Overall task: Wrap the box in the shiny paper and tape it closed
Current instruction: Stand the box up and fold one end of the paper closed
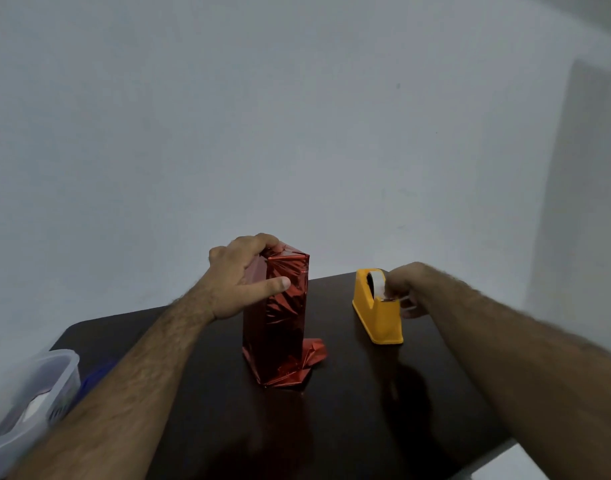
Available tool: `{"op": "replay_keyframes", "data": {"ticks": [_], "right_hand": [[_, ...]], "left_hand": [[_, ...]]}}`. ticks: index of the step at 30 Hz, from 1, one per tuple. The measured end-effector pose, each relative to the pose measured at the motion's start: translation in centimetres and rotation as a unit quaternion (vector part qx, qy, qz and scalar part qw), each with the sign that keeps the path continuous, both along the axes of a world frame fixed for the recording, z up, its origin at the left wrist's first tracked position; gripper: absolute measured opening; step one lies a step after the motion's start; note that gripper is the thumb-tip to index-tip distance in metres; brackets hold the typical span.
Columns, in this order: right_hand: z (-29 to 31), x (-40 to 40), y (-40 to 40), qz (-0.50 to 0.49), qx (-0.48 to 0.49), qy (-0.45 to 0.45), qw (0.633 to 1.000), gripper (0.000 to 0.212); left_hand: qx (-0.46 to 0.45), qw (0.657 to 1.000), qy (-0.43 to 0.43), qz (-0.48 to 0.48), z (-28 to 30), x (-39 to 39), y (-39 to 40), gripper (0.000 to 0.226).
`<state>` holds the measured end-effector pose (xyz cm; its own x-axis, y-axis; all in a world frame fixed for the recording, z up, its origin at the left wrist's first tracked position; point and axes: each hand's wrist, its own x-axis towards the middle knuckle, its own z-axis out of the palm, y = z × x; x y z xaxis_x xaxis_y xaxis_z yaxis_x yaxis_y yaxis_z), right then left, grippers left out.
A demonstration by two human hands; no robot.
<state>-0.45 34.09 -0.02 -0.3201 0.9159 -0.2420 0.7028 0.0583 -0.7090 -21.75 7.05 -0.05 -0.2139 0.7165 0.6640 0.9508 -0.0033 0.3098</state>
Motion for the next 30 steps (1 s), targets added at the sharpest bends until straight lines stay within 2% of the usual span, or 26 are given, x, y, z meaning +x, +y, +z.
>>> {"op": "replay_keyframes", "data": {"ticks": [3,7,10,13,18,22,30], "right_hand": [[-0.2,-0.1,-0.2,-0.019,-0.024,0.052,0.998,0.021],[-0.2,0.4,0.0,-0.038,-0.044,0.129,0.99,0.044],[-0.4,0.9,0.5,-0.044,-0.055,0.181,0.981,0.046],[-0.5,1.9,-2.3,-0.048,-0.074,0.183,0.979,0.041],[-2.6,2.7,-3.8,-0.088,-0.084,0.192,0.974,0.045],[-4.2,2.3,-3.9,-0.118,-0.071,0.246,0.959,0.04],[-7.1,1.4,-3.6,-0.152,-0.054,0.327,0.931,0.055]], "left_hand": [[-0.001,1.0,0.003,0.002,0.0,-0.2,0.1,0.055],[0.0,1.0,0.001,0.0,-0.2,-0.4,0.2,0.054],[-0.006,1.0,0.0,0.003,-0.3,-0.4,0.4,0.059],[-0.007,1.0,0.002,0.003,-0.4,-0.5,0.4,0.06],[-0.013,1.0,0.0,0.008,-0.5,-0.9,0.3,0.064],[-0.013,1.0,0.0,0.011,-0.7,-1.1,0.4,0.065],[-0.008,1.0,-0.002,0.011,-0.8,-1.2,0.5,0.068]]}}
